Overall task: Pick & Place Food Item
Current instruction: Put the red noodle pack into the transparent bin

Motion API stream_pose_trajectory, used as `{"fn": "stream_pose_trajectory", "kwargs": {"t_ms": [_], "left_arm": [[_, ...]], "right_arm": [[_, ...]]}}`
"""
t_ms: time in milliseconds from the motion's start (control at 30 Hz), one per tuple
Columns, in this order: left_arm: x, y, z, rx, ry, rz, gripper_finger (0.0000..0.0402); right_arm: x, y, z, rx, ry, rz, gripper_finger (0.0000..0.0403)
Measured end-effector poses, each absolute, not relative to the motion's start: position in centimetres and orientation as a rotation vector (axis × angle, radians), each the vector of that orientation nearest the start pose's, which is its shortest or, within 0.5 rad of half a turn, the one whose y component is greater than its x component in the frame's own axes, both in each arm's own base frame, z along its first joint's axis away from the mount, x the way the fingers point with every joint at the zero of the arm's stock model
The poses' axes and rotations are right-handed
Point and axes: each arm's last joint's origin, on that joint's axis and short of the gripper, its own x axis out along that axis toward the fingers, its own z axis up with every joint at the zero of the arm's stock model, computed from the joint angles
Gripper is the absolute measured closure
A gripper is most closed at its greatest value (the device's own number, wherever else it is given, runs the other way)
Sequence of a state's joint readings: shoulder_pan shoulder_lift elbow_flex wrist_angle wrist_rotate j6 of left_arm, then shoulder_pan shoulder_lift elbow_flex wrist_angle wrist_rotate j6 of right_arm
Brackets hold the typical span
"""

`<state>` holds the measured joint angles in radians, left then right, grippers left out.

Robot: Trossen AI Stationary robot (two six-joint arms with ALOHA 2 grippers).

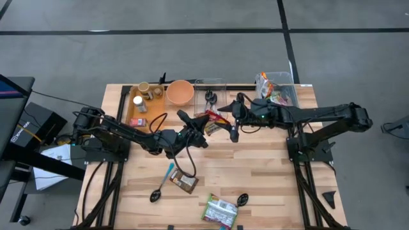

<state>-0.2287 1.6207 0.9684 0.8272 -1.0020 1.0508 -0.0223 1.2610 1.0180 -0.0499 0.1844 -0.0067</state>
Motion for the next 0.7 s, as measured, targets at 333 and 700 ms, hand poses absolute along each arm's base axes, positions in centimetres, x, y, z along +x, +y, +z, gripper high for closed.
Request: {"fn": "stream_pose_trajectory", "kwargs": {"t_ms": [333,700], "left_arm": [[34.32,-5.51,28.06,0.894,0.262,0.755,0.0401],[34.32,-5.52,28.05,0.895,0.263,0.754,0.0401]], "right_arm": [[28.41,-1.17,32.56,-0.025,0.298,-0.205,0.0285],[28.42,-1.03,32.56,-0.055,0.300,-0.193,0.0391]]}}
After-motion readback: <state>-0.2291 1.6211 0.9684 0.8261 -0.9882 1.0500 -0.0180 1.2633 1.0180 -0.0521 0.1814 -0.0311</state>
